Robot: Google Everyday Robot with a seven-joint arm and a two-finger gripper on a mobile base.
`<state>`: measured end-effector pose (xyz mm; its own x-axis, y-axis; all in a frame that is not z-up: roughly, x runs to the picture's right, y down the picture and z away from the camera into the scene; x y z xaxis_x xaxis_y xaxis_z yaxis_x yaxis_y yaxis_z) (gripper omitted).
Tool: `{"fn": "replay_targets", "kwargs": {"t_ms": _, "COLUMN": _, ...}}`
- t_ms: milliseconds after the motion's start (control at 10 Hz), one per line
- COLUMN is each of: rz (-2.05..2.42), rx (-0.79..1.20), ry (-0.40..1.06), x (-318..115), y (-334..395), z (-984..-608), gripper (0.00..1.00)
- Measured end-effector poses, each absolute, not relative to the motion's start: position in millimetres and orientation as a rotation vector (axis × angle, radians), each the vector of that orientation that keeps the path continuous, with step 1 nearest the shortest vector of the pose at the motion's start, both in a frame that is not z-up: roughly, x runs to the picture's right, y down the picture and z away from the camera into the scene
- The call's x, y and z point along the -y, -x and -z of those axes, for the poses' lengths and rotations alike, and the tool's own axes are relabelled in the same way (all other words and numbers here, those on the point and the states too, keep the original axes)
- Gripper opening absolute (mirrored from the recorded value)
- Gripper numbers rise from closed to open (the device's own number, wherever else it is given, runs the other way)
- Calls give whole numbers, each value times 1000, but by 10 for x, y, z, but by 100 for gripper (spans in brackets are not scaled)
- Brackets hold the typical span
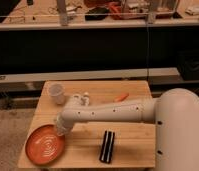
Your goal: Push the ceramic bowl across the table
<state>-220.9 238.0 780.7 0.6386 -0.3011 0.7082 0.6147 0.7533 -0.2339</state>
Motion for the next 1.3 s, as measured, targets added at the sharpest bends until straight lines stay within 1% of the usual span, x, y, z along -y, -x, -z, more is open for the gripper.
{"fn": "replay_targets", "kwargs": {"t_ms": 1300, "rz": 508, "rx": 693, "ry": 501, "x": -2305, "y": 2168, "z": -8004, "gripper": 1}}
